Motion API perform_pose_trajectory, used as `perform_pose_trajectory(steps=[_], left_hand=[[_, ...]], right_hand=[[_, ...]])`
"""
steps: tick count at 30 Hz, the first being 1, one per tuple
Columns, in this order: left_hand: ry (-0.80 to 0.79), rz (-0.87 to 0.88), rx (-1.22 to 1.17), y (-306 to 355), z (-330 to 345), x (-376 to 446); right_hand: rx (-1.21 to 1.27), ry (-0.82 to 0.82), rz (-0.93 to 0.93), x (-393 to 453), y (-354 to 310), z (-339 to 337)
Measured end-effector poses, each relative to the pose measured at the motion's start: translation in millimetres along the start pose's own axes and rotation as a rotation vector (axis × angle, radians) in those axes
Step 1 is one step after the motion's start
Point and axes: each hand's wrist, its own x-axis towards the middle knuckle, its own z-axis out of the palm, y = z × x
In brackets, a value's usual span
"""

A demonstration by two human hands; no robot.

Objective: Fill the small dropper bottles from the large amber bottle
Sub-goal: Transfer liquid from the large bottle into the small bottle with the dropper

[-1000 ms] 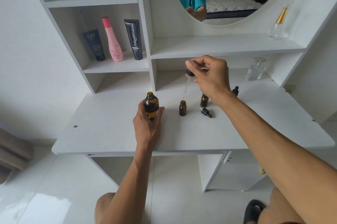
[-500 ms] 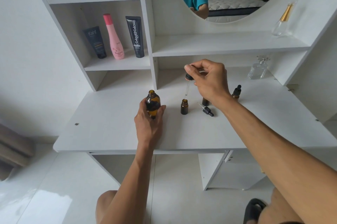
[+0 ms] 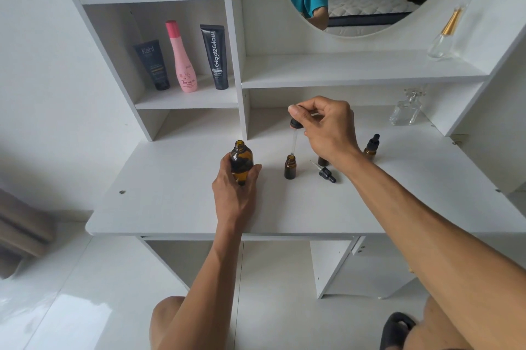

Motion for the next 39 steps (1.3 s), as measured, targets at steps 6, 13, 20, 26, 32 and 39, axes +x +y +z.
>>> perform_pose_trajectory(steps=[6, 13, 20, 26, 32, 39], left_hand=[[0.009, 0.004, -0.012, -2.0, 0.9, 0.7], [0.005, 0.004, -0.016, -1.4, 0.4, 0.6], [0.008, 0.006, -0.033, -2.5, 1.4, 1.2], [0.007, 0.004, -0.04, -1.4, 0.5, 0.6], [0.005, 0.005, -0.037, -0.1, 0.9, -0.5], [0.006, 0.003, -0.035, -1.3, 0.9, 0.0]], right_hand=[[-0.01, 0.001, -0.005, -0.5, 0.4, 0.7], [-0.011, -0.006, 0.001, -0.4, 1.2, 0.8], [-0.039, -0.006, -0.024, 0.0, 1.0, 1.3], [-0.054, 0.0, -0.062, 1.2, -0.2, 2.0], [-0.085, 0.004, -0.09, 1.7, -2.7, -0.1], [-0.1, 0.008, -0.104, 1.1, -5.4, -1.7]])
